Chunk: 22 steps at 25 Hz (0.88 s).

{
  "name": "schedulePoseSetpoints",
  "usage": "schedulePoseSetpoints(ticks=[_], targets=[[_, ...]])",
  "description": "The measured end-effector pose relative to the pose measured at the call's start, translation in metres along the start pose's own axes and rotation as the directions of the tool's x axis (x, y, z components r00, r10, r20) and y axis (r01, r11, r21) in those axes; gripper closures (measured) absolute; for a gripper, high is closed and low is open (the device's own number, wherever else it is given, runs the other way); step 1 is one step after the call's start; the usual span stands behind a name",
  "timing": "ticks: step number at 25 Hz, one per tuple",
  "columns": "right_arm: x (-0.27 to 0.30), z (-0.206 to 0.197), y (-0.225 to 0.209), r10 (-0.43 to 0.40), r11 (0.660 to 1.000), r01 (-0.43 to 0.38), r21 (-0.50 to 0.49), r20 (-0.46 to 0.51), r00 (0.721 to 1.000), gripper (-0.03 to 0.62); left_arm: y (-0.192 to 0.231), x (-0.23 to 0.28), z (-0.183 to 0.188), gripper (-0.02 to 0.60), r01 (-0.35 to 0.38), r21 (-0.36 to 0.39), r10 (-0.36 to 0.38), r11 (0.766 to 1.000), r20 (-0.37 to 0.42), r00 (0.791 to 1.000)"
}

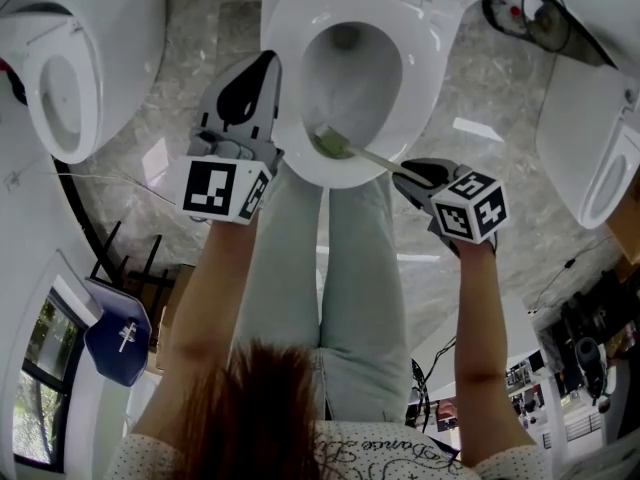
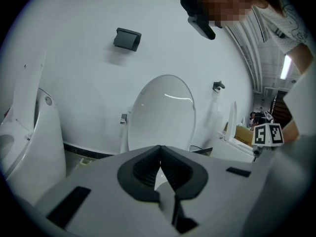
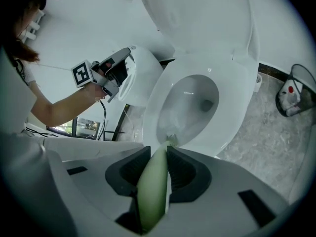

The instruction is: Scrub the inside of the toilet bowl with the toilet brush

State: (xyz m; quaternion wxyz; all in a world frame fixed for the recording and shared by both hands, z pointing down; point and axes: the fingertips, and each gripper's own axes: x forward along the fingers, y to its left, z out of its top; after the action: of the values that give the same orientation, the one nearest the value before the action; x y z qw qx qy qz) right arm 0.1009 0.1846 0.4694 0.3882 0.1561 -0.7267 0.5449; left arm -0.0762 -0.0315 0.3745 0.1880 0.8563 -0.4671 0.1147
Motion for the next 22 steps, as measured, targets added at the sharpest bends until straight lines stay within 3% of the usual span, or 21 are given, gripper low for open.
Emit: schedulePoseSetpoints(ticks=[12, 22], targets=[[-0.014, 0.016, -0.013, -0.118, 0.982, 0.096, -0.161, -0.134, 0.984, 0.479, 0.001, -0.004, -0.006, 0.578, -0.023, -0.018, 0.023, 1.000, -0.002, 1.000], [-0.016, 0.025, -0.016, -0.159, 0.972, 0.126, -0.198, -0.162, 0.974, 0.479, 0.006, -0.004, -0.005, 0.578, -0.028, -0.027, 0.028, 0.999, -0.005, 1.000]])
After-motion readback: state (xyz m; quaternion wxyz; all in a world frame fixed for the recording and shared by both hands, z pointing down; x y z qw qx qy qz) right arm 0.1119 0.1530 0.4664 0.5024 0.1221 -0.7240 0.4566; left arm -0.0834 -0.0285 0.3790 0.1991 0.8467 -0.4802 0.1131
